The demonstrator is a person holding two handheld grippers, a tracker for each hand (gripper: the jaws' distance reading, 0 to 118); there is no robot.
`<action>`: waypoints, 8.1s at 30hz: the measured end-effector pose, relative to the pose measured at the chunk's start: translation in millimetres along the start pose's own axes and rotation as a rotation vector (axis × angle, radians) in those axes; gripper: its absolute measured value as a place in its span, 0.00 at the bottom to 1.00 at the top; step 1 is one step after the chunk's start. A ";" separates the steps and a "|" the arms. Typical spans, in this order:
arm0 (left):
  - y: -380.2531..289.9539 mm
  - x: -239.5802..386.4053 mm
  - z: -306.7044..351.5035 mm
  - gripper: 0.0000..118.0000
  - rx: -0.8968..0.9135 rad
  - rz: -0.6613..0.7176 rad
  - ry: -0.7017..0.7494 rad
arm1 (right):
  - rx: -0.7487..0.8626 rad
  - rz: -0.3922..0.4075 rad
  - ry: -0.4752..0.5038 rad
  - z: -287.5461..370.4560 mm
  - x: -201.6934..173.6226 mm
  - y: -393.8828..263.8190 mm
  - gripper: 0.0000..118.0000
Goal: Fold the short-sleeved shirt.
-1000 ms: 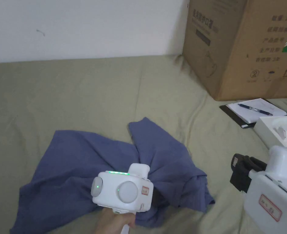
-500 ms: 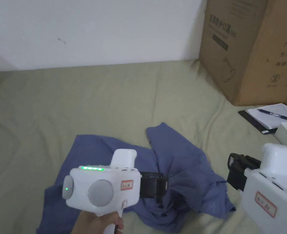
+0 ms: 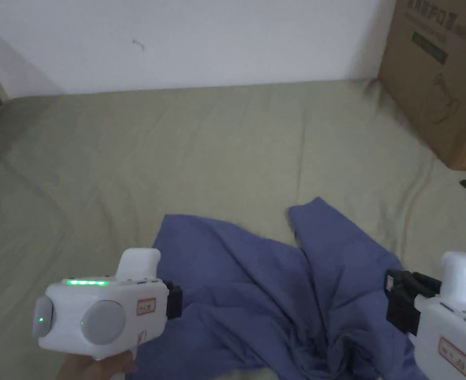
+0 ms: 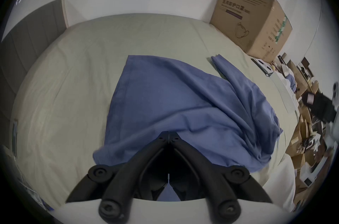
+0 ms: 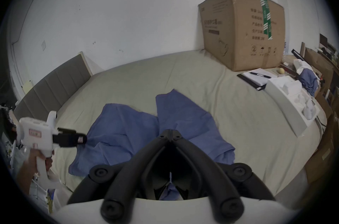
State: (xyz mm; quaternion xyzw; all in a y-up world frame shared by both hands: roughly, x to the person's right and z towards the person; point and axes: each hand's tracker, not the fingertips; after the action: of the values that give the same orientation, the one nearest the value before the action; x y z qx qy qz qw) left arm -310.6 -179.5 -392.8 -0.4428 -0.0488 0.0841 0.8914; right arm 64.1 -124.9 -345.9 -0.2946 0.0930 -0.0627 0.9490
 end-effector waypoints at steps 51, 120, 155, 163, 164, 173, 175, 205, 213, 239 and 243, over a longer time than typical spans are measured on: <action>125.6 -12.5 -58.4 0.00 0.078 -0.150 0.137 | -0.463 0.228 -0.046 -219.8 91.9 27.7 0.42; 476.8 -11.3 267.4 0.00 0.763 -0.116 0.399 | 0.397 0.037 -0.066 -2.2 18.9 548.4 0.01; 236.5 -108.3 -107.1 0.00 0.059 -0.017 0.385 | -0.300 -0.047 -0.065 -292.3 96.5 216.8 0.01; 138.7 -85.5 13.6 0.00 0.120 -0.026 0.342 | -0.268 -0.020 -0.048 -152.8 95.1 152.6 0.01; 121.5 -82.9 24.2 0.00 0.118 -0.019 0.331 | -0.266 -0.021 -0.055 -136.9 96.3 138.1 0.01; -51.7 -76.9 79.4 0.00 0.074 0.120 0.285 | -0.376 -0.058 -0.063 -28.7 111.7 -4.2 0.01; -81.2 -72.8 81.8 0.00 0.038 0.077 0.307 | -0.385 -0.055 -0.063 -17.7 114.3 -27.8 0.01; -181.5 -54.1 190.2 0.19 0.147 0.118 0.157 | -0.188 -0.083 0.058 103.7 51.7 -101.8 0.17; -193.2 -63.6 170.4 0.00 0.169 0.123 0.232 | -0.266 -0.013 0.102 94.1 20.0 -120.4 0.00; -149.4 -72.3 109.3 0.00 0.060 0.153 0.210 | -0.307 -0.050 -0.062 73.3 83.0 -115.2 0.91; -149.7 -74.5 107.8 0.00 0.056 0.164 0.213 | -0.300 -0.027 -0.087 53.1 98.0 -100.6 0.87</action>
State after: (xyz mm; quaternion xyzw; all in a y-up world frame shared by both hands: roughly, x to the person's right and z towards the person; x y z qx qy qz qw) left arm -385.0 -198.6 -209.3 -0.4266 0.0847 0.1106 0.8937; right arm 164.5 -195.2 -259.2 -0.4367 0.0563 -0.0480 0.8965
